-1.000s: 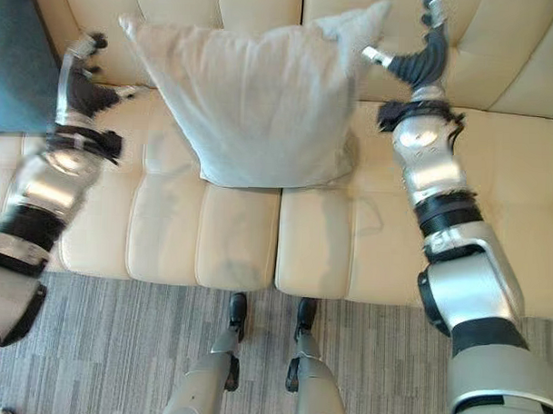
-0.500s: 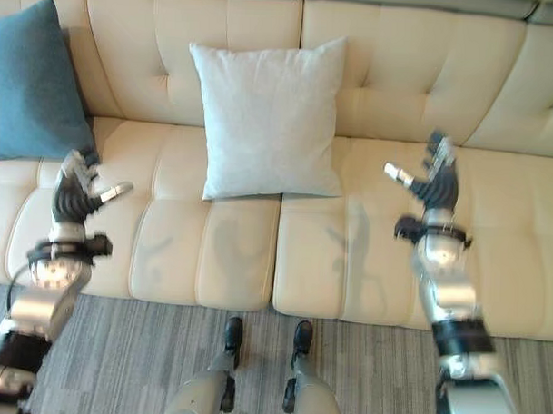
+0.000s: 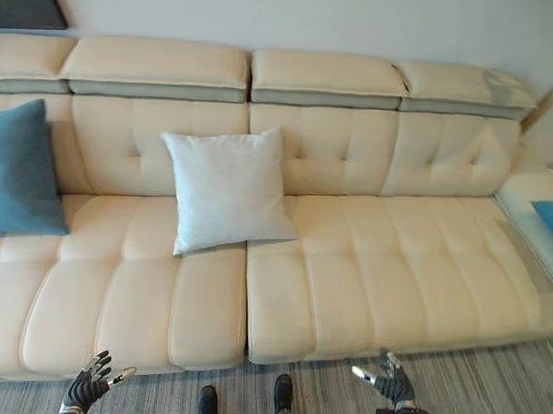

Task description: Pick up all the scattered cushions and arrange them neatly on the sofa.

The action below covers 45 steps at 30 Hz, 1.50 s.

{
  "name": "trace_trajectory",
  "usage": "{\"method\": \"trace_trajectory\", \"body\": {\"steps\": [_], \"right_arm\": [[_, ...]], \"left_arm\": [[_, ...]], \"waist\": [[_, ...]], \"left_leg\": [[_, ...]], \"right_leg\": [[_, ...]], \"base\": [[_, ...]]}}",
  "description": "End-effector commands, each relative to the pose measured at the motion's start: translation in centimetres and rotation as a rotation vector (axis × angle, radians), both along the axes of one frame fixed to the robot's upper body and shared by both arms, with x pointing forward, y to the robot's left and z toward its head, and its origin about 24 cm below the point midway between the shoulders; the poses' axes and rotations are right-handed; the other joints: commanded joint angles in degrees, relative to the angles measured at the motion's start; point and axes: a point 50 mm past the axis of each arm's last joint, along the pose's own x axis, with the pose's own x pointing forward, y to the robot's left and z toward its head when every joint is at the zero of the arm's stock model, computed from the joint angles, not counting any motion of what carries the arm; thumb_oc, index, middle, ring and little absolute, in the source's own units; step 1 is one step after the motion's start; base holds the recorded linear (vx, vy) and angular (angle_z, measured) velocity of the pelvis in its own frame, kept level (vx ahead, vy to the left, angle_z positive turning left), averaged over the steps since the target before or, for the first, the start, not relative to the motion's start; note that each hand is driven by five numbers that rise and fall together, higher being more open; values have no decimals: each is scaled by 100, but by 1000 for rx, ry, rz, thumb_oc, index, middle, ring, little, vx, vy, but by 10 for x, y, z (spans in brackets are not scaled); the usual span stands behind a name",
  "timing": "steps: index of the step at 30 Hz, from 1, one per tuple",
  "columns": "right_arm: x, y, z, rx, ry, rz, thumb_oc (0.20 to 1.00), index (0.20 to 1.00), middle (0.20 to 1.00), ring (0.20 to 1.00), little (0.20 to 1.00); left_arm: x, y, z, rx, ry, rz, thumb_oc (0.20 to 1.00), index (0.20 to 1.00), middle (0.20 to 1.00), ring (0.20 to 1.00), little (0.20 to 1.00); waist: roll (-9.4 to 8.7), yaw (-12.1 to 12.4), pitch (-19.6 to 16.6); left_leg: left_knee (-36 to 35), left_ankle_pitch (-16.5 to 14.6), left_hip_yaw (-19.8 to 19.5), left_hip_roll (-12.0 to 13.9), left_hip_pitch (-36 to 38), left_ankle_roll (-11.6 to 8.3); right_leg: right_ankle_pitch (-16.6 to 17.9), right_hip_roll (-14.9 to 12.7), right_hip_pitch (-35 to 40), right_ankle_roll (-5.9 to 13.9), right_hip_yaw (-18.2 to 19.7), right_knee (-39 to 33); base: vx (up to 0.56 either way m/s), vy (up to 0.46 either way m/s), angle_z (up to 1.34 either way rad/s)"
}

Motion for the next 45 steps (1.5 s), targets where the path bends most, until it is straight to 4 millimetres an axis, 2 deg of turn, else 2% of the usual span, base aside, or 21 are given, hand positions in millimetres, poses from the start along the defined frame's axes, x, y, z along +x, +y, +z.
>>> {"method": "trace_trajectory", "body": {"steps": [1,2,4,5,8,10,12,14,15,18,24,29,34,36,37,38,39,40,43,44,45], "right_arm": [[43,2,23,-47,-156,64,1000,1000,1000,1000,1000],[41,3,21,-47,-151,64,1000,1000,1000,1000,1000],[38,-1,19,-69,-131,46,1000,1000,1000,1000,1000],[39,1,19,-62,-136,51,1000,1000,1000,1000,1000],[47,0,24,-62,-164,24,1000,1000,1000,1000,1000],[50,-7,28,-89,-173,11,1000,1000,1000,1000,1000],[54,-10,33,-102,-186,12,1000,1000,1000,1000,1000],[55,-13,38,-99,-210,13,1000,1000,1000,1000,1000],[55,-13,38,-99,-210,13,1000,1000,1000,1000,1000],[51,-14,37,-90,-208,8,1000,1000,1000,1000,1000],[46,-13,33,-76,-192,-7,1000,1000,1000,1000,1000],[47,-9,32,-39,-203,-45,1000,1000,1000,1000,1000],[60,0,37,7,-258,-72,1000,1000,1000,1000,1000],[66,4,42,11,-291,-76,1000,1000,1000,1000,1000],[68,5,42,7,-294,-73,1000,1000,1000,1000,1000],[70,7,43,-4,-296,-70,1000,1000,1000,1000,1000],[70,7,43,-4,-296,-70,1000,1000,1000,1000,1000],[74,12,45,-3,-310,-45,1000,1000,1000,1000,1000],[69,11,43,-14,-294,-48,1000,1000,1000,1000,1000],[67,7,45,-34,-301,-57,1000,1000,1000,1000,1000],[67,7,46,-35,-301,-57,1000,1000,1000,1000,1000]], "left_arm": [[42,18,33,137,-151,-65,1000,1000,1000,1000,1000],[45,19,35,147,-163,-72,1000,1000,1000,1000,1000],[45,20,35,170,-156,-74,1000,1000,1000,1000,1000],[51,14,37,160,-180,-89,1000,1000,1000,1000,1000],[62,3,38,130,-223,-87,1000,1000,1000,1000,1000],[65,-3,35,121,-221,-83,1000,1000,1000,1000,1000],[67,-8,33,111,-223,-94,1000,1000,1000,1000,1000],[65,-12,30,98,-205,-116,1000,1000,1000,1000,1000],[65,-12,30,98,-206,-116,1000,1000,1000,1000,1000],[63,-16,28,82,-193,-138,1000,1000,1000,1000,1000],[65,-20,26,80,-181,-156,1000,1000,1000,1000,1000],[66,-21,26,82,-170,-171,1000,1000,1000,1000,1000],[73,-23,30,91,-187,-191,1000,1000,1000,1000,1000],[79,-24,37,103,-219,-205,1000,1000,1000,1000,1000],[80,-24,40,104,-231,-204,1000,1000,1000,1000,1000],[81,-22,43,110,-245,-200,1000,1000,1000,1000,1000],[81,-22,43,110,-245,-200,1000,1000,1000,1000,1000],[79,-19,43,116,-243,-187,1000,1000,1000,1000,1000],[73,-22,36,92,-214,-182,1000,1000,1000,1000,1000],[74,-28,32,74,-205,-191,1000,1000,1000,1000,1000],[74,-28,32,73,-205,-191,1000,1000,1000,1000,1000]], "waist": [[169,140,369],[202,175,359],[223,260,300],[170,365,292],[129,365,272],[211,343,346],[237,314,417],[141,178,442],[148,175,432],[71,-3,361],[157,-214,150],[168,-347,130],[185,-482,268],[172,-439,286],[204,-396,312],[256,-319,308],[256,-320,308],[310,-206,245],[277,-315,196],[258,-393,273],[274,-388,279]], "left_leg": [[50,-296,-301,234,42,-163],[55,-202,-331,269,-50,-174],[55,-81,-377,300,-224,-205],[67,-28,-427,270,-334,-244],[335,225,-410,274,-917,-523],[514,366,-403,320,-1098,-694],[652,303,-432,329,-1160,-721],[1007,-159,-677,149,-1005,-565],[1007,-149,-682,154,-1023,-565],[1313,-836,-992,-10,-465,-462],[888,-858,-1062,-66,-75,-371],[641,-910,-784,-74,155,-264],[634,-1042,-150,45,291,-142],[602,-1043,259,162,348,-127],[566,-1030,415,246,398,-141],[525,-1002,641,372,434,-172],[525,-1002,640,372,435,-172],[570,-1154,1036,564,622,-278],[1034,-1387,1395,719,840,-346],[1985,-1234,1417,984,645,-397],[2058,-1259,1406,1027,615,-418]], "right_leg": [[-606,-90,27,144,-168,1834],[-803,-15,154,101,-118,2291],[-867,98,293,53,-38,2780],[-1216,138,550,-104,-125,2362],[-1594,414,1098,-396,-109,1044],[-1550,520,1074,-506,-117,825],[-1495,514,1016,-528,-138,764],[-1285,359,874,-516,-115,710],[-1272,365,860,-517,-118,704],[-1067,282,665,-502,-20,642],[-951,353,629,-452,115,533],[-816,390,522,-361,462,590],[-776,561,124,-238,844,1036],[-741,481,-66,-206,459,1158],[-788,355,-136,-213,-42,1295],[-895,100,-167,-256,-801,1415],[-895,99,-167,-256,-802,1415],[-1111,-234,55,-269,-1789,1396],[-1167,-253,16,-311,-1574,1444],[-1250,-106,196,-464,-1345,1297],[-1250,-78,203,-481,-1350,1284]], "base": [[-424,-45,-13],[-521,-70,-4],[-311,-123,19],[-265,-201,15],[-273,-219,10],[-300,-102,46],[-292,-34,49],[-270,-20,8],[-213,-19,15],[-146,6,5],[11,62,-9],[14,71,-46],[-30,43,-93],[-13,-60,-135],[-24,-102,-201],[-26,-79,-176],[86,-136,-225],[171,-160,-170],[270,-283,-181],[237,-319,-85],[218,-366,-71]]}}
